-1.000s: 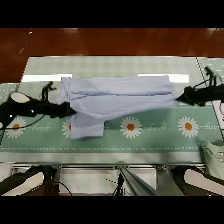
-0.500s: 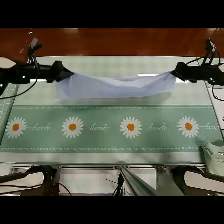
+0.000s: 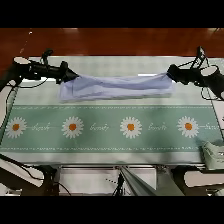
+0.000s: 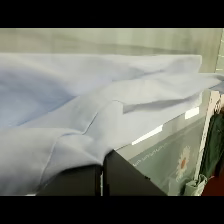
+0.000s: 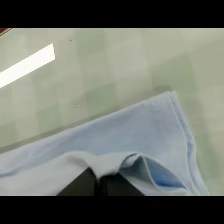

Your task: Fold the shirts.

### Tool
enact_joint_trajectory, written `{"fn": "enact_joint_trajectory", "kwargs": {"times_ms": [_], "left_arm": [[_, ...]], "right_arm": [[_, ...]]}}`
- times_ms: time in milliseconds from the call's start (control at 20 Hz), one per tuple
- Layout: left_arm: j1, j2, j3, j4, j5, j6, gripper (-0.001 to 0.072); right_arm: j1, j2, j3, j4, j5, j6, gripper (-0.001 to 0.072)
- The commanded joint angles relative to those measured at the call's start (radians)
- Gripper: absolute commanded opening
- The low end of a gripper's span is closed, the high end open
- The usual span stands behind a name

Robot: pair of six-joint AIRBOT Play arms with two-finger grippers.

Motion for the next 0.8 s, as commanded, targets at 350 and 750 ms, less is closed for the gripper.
{"fn": "enact_joint_trajectory", "kwargs": {"times_ms": [350, 750], "left_arm": [[0.121, -0.080, 0.020, -0.010, -0.129, -0.047, 0.0488], [0.190, -0.034, 0.046, -0.013, -0.342, -0.042, 0.0487]], "right_arm": [[0.001, -0.028, 0.000, -0.080, 0.000, -0.006, 0.0224], [-0.093, 0.122, 0.001, -0.536, 0.039, 0.157, 0.0433]]}}
